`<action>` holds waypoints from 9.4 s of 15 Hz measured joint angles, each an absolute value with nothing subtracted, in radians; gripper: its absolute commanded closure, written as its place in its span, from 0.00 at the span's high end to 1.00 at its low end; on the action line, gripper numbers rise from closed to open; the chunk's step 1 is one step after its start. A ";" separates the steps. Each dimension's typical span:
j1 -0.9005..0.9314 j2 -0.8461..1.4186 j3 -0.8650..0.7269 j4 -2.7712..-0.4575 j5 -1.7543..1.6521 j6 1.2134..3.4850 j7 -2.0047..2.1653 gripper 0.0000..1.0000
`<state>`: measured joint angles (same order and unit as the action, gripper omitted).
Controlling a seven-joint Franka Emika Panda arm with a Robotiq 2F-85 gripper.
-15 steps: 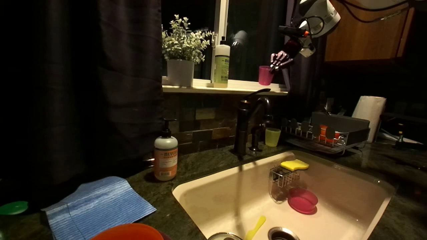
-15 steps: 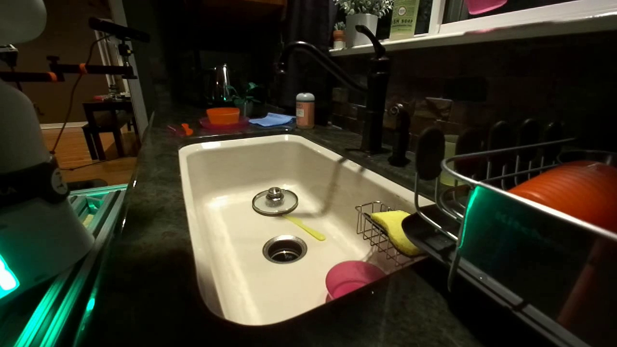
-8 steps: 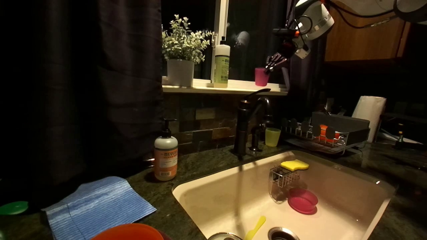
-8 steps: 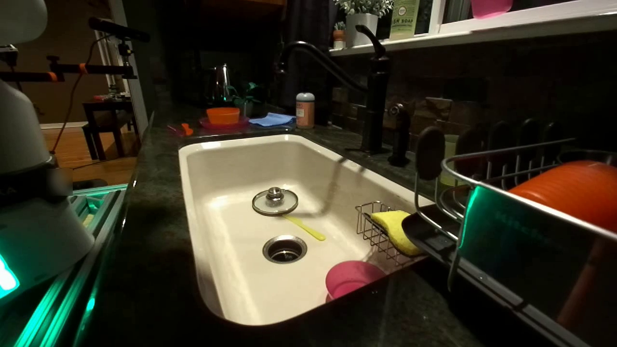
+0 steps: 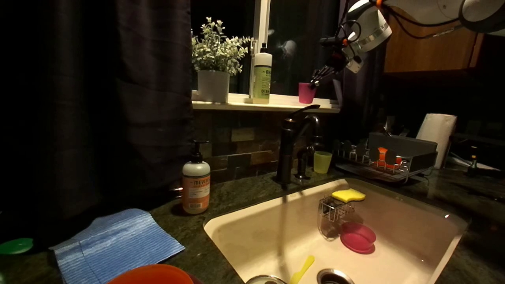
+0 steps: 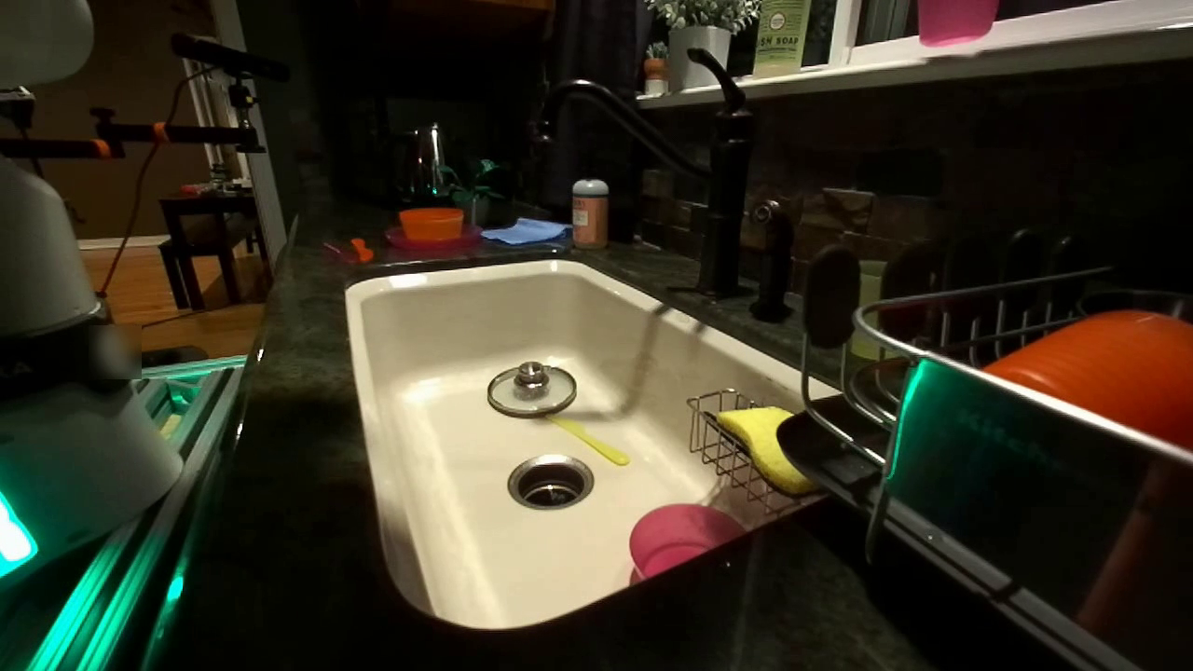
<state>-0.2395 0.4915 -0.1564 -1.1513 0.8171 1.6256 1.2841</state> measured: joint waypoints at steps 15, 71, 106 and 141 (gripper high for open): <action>-0.209 0.374 -0.155 -1.172 0.688 1.699 1.235 1.00; -0.130 0.154 -0.138 -2.216 0.118 2.698 0.406 1.00; -0.017 0.258 -0.230 -1.977 0.021 2.346 0.999 0.01; -0.064 0.079 -0.086 -1.506 -0.030 2.014 0.808 0.01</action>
<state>-0.0639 0.0789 -0.0863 -1.5063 -0.0301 2.0141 0.8080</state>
